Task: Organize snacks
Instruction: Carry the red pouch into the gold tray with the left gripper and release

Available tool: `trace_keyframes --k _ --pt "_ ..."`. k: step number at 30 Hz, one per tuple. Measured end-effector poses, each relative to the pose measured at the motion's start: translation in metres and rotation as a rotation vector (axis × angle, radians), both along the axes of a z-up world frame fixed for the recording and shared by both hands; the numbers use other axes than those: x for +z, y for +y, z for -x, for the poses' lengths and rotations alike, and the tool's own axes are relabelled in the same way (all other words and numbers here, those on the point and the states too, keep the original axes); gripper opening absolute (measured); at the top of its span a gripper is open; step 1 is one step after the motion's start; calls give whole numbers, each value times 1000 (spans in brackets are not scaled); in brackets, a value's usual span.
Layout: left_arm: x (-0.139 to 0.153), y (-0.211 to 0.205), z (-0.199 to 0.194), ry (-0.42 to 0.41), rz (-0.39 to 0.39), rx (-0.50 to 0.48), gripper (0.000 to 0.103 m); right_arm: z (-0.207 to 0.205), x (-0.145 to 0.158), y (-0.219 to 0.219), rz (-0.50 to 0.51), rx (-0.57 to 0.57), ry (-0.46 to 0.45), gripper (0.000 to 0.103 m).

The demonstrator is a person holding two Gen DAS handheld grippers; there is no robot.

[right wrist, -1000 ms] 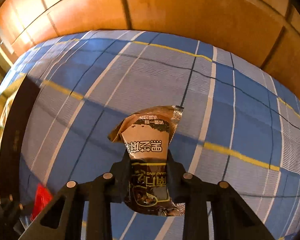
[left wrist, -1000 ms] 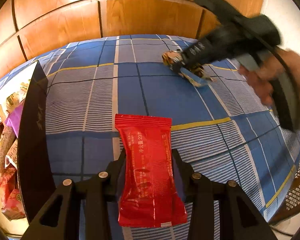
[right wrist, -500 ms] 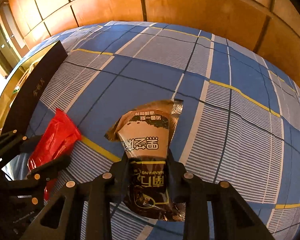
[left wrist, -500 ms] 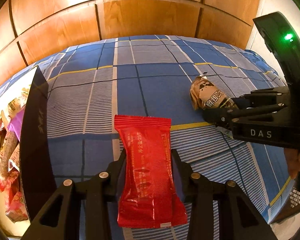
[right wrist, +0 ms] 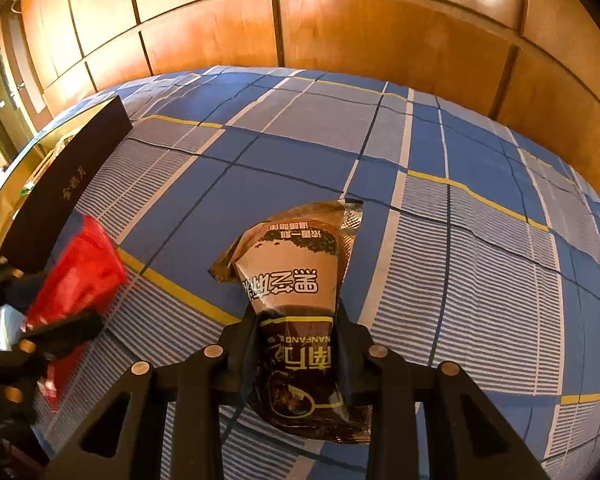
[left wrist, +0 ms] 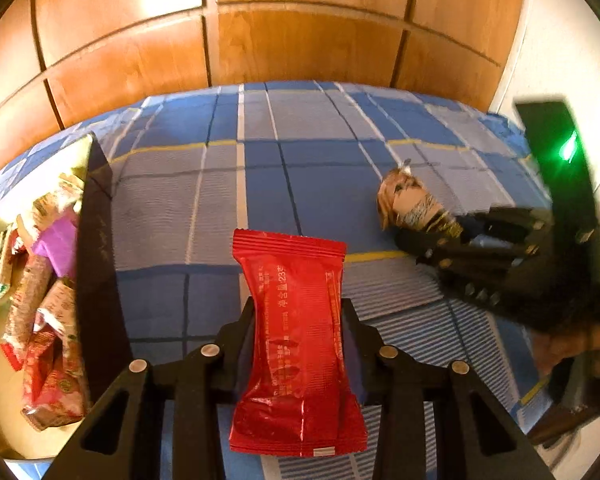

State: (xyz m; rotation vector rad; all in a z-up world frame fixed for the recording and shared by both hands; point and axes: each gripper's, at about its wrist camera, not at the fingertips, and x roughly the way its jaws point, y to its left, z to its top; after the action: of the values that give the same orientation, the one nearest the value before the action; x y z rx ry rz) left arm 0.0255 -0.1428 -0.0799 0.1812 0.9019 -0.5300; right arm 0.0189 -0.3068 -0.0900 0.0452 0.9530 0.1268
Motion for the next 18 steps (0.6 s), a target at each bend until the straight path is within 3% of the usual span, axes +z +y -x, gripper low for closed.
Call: trace_keyframes --k 10,18 --pt "50 28 1 -68 16 142 38 7 -4 0 -12 -45 -73 33" --pt "68 48 2 -93 22 203 38 10 -4 -1 -24 -56 -84 33"
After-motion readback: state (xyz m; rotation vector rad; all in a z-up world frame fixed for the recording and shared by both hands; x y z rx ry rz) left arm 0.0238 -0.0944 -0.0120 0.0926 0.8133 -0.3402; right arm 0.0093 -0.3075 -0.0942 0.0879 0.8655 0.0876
